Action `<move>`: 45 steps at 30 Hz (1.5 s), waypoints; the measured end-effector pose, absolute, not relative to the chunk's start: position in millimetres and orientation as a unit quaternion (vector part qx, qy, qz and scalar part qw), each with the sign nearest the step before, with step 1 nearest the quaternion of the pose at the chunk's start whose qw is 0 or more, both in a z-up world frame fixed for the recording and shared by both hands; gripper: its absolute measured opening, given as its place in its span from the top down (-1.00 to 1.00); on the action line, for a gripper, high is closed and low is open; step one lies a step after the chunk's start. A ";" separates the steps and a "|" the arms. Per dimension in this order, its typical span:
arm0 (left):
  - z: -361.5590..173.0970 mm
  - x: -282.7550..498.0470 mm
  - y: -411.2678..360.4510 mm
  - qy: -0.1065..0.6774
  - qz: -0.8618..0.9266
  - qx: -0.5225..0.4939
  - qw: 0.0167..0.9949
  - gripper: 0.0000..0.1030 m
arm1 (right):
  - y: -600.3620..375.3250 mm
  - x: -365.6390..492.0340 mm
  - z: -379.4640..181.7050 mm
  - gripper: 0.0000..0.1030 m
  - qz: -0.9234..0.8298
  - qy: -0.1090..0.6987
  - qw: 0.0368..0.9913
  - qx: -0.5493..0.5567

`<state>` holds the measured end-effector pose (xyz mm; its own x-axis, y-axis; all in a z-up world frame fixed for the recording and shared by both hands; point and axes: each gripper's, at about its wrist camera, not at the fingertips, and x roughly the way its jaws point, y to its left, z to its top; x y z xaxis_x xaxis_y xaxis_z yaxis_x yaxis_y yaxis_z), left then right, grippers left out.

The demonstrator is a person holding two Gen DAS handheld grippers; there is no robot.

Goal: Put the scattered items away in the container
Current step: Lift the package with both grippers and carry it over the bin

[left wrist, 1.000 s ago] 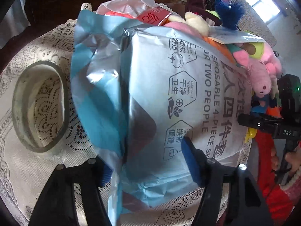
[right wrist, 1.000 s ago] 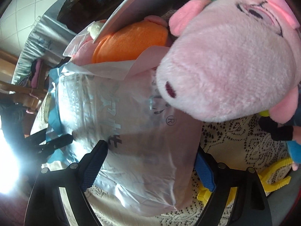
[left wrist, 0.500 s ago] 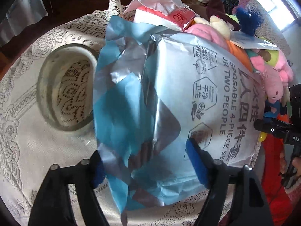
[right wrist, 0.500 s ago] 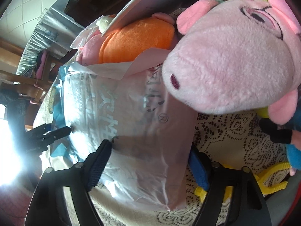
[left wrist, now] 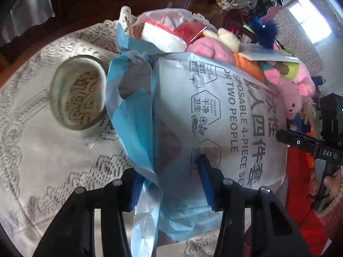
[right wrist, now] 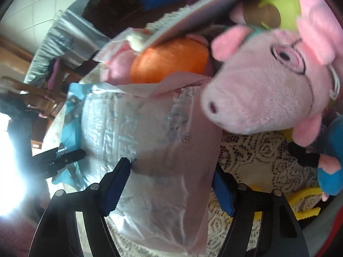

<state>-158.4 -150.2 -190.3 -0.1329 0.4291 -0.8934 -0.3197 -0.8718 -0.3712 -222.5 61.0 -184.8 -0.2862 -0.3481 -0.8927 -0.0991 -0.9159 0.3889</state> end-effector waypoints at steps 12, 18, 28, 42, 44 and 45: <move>-78.9 -187.7 -160.5 -0.056 0.792 -0.579 0.186 0.09 | 41.2 -208.8 -122.0 -0.42 -0.795 -0.146 0.162 0.566; -56.5 -159.8 -210.0 -0.079 0.809 -0.565 0.143 0.08 | 26.9 -196.0 -96.0 -0.42 -0.795 -0.114 0.209 0.558; -46.3 -112.9 -287.9 -0.120 0.822 -0.551 0.074 0.08 | -34.5 -180.7 -82.2 -0.42 -0.778 -0.070 0.277 0.559; -51.1 -18.0 -414.3 -0.190 0.829 -0.525 -0.038 0.08 | -175.3 -161.9 -76.9 -0.42 -0.736 0.009 0.381 0.560; -53.8 0.1 -434.3 -0.202 0.827 -0.521 -0.057 0.09 | -198.7 -155.9 -79.5 -0.42 -0.727 0.020 0.396 0.560; -55.4 8.5 -443.2 -0.206 0.826 -0.520 -0.066 0.09 | -211.1 -152.5 -81.0 -0.42 -0.722 0.025 0.405 0.560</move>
